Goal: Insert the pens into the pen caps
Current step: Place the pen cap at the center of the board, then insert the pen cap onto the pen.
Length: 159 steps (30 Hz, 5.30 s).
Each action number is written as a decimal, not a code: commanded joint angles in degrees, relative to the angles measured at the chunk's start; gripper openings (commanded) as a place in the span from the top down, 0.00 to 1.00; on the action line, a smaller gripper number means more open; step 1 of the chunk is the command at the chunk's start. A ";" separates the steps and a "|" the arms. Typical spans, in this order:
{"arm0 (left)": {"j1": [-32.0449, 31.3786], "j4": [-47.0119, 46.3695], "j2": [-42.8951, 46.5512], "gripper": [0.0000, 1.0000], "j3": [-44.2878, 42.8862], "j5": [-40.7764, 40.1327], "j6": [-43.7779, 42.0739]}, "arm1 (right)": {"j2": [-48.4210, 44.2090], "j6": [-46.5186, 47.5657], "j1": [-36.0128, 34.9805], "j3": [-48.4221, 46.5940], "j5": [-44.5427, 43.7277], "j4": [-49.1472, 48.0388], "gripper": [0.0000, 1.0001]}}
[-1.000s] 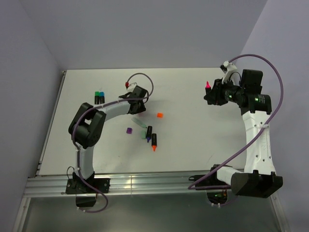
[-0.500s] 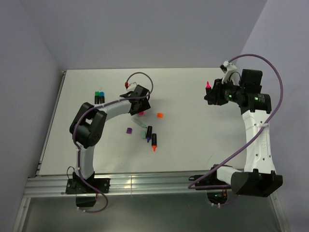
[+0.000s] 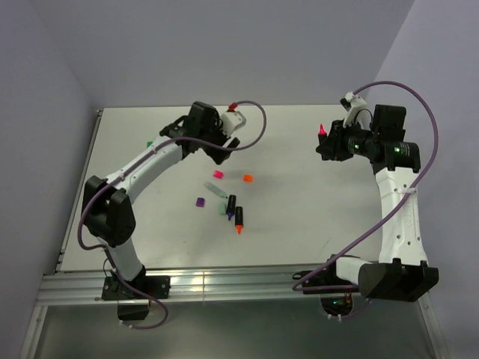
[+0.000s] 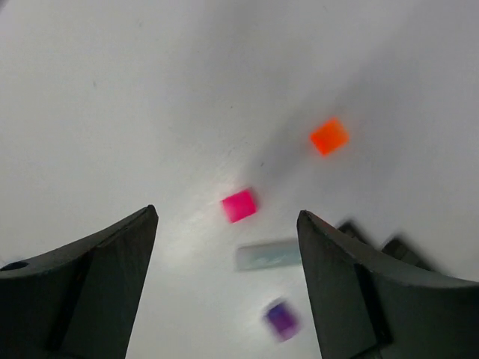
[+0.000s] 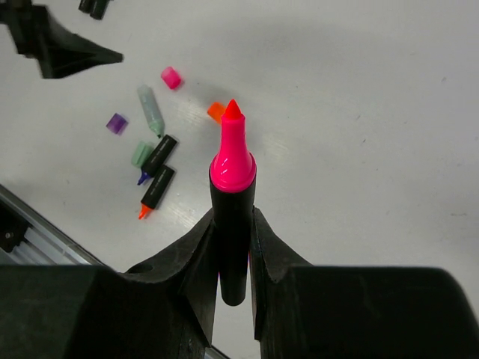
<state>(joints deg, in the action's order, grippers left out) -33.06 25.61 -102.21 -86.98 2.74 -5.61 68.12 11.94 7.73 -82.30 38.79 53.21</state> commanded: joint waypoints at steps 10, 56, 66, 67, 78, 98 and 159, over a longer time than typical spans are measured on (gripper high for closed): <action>7.66 48.23 -26.00 0.31 -40.09 24.60 -67.62 | 0.09 1.50 -0.87 -0.84 -1.96 -0.12 1.00; 0.37 35.30 -33.84 0.54 -25.79 8.95 -66.03 | 2.63 2.82 -0.87 0.30 -3.01 -0.04 1.00; -0.96 34.51 -34.54 0.55 -24.81 7.63 -65.23 | 2.81 2.91 -0.87 0.91 -2.84 -0.12 1.00; -0.96 34.86 -34.72 0.66 -25.17 8.24 -65.32 | 2.64 3.17 -0.87 1.18 -3.01 -0.04 1.00; 0.62 31.89 -28.58 1.00 -32.45 17.55 -49.11 | 3.77 5.45 -0.87 0.83 -5.12 -0.21 1.00; 11.00 -14.99 5.27 1.00 -22.42 20.03 44.80 | 8.08 -9.75 -22.57 1.09 -13.56 -24.90 1.00; -9.39 -8.20 0.44 1.00 -34.05 -6.35 35.66 | 9.93 -14.76 -39.72 -15.69 -39.05 -27.90 1.00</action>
<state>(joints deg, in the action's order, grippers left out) -42.19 18.72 -101.80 -121.12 -3.01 31.16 80.49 -3.55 -31.75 -94.70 -0.49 26.37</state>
